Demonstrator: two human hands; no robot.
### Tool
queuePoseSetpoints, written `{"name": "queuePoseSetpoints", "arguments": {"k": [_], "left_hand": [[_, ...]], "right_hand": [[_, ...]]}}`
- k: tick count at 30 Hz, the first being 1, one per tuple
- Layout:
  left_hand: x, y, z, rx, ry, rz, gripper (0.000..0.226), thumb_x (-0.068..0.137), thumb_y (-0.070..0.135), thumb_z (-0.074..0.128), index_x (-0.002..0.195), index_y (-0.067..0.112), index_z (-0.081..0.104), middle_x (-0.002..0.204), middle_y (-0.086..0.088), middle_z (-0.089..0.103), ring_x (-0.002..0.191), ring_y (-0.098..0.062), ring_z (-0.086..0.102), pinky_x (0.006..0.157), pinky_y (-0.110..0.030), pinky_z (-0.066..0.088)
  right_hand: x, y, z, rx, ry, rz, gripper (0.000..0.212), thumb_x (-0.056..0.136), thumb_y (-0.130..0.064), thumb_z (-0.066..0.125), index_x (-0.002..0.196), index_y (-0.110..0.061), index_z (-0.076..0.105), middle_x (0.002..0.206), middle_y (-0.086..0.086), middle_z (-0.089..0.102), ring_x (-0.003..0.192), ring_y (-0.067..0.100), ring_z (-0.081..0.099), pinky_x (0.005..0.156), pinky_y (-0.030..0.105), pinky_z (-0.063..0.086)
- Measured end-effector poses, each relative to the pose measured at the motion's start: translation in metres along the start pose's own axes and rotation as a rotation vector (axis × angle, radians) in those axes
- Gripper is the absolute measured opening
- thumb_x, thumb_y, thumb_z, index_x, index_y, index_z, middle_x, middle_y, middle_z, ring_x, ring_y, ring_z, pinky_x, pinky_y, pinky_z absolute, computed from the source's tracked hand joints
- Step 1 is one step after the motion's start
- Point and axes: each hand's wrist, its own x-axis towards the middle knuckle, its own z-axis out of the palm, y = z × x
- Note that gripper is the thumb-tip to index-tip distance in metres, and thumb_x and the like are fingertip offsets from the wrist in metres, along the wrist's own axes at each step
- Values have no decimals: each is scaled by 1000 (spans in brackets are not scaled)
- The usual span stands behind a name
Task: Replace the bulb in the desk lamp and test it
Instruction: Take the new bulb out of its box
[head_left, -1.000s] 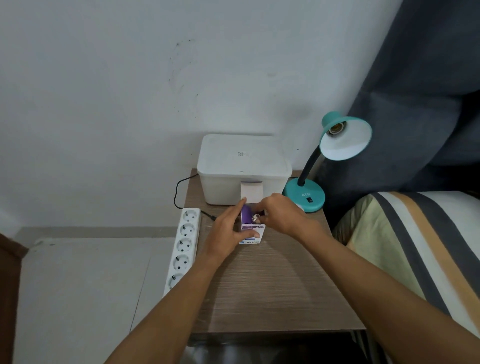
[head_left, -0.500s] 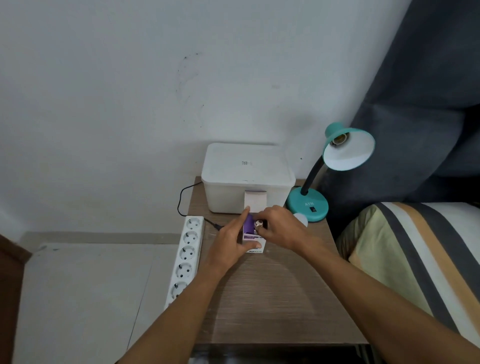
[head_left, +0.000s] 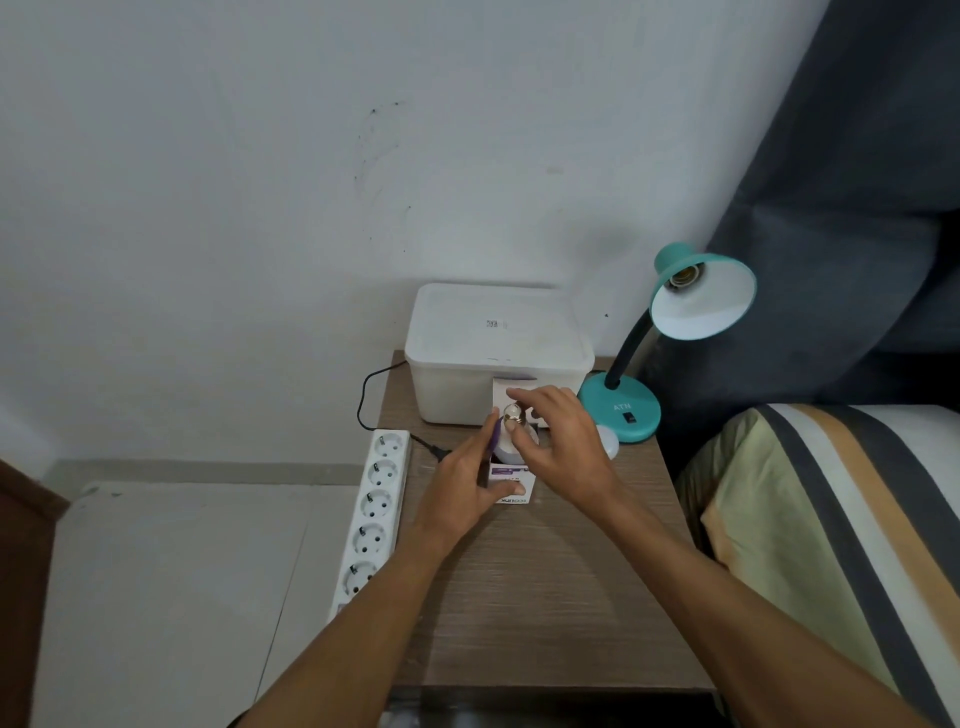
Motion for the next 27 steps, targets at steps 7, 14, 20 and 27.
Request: {"name": "queuePoseSetpoints", "arguments": {"k": [7, 14, 20, 27], "left_hand": [[0, -5, 2, 16, -1, 10, 108, 77, 28, 90, 162, 31, 24, 142, 1, 61, 124, -7, 60, 103, -33, 53], [-1, -5, 2, 6, -9, 14, 109, 78, 28, 89, 163, 30, 21, 141, 0, 61, 120, -6, 60, 103, -25, 51], [-6, 1, -2, 13, 32, 38, 98, 86, 51, 77, 163, 29, 20, 142, 2, 59, 123, -6, 58, 102, -24, 51], [-7, 2, -3, 42, 44, 53, 83, 98, 55, 61, 163, 29, 18, 139, 1, 60, 116, -5, 59, 96, -25, 54]], "right_hand": [[8, -6, -8, 148, 106, 18, 27, 97, -26, 62, 122, -15, 65, 110, -1, 59, 102, 4, 55, 87, 13, 44], [4, 0, -12, 153, 162, 62, 27, 99, -24, 59, 124, -15, 63, 110, -1, 56, 99, 3, 53, 85, 9, 41], [-7, 20, -2, 221, 115, 276, 21, 105, -31, 46, 117, -21, 60, 100, -9, 63, 93, 8, 60, 79, 31, 52], [-2, 33, 9, 335, 56, 555, 25, 101, -39, 52, 94, -21, 68, 82, -9, 66, 78, 7, 61, 69, 25, 45]]}}
